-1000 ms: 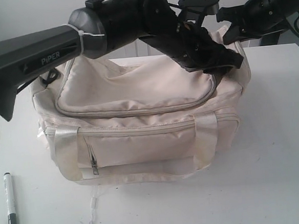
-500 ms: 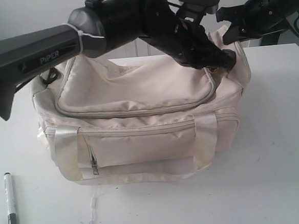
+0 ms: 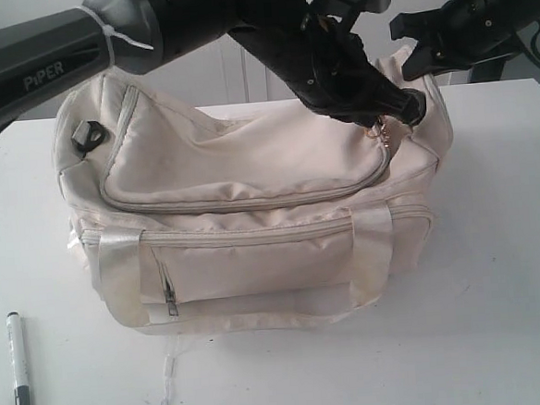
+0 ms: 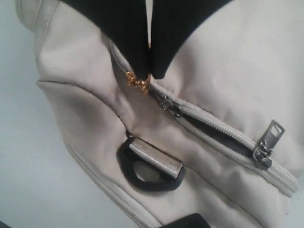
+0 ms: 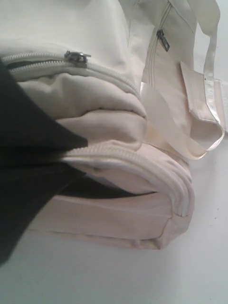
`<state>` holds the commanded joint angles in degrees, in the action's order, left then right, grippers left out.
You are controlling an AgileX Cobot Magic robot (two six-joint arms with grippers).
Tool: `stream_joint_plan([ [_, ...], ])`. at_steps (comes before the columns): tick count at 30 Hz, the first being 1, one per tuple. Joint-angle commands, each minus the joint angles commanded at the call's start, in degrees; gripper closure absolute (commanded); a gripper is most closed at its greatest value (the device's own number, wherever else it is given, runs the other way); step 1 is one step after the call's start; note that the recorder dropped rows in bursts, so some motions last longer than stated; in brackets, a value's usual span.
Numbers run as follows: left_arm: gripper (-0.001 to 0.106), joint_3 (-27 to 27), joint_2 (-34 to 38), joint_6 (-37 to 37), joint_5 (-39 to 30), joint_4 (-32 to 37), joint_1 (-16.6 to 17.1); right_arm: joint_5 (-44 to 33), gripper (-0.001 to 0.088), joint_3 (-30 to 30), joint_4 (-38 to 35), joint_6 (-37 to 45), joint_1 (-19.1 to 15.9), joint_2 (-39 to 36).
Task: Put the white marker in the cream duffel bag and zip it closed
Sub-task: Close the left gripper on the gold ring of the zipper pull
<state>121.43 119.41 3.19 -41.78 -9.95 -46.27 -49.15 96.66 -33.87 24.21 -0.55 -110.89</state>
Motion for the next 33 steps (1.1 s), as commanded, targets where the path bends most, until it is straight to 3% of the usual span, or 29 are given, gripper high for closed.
stream_joint_plan([
  [33,0.105,0.0,-2.8,3.05,-7.57,-6.87,-0.11,0.0,0.0868,0.0,0.0,0.0,0.0,0.0],
])
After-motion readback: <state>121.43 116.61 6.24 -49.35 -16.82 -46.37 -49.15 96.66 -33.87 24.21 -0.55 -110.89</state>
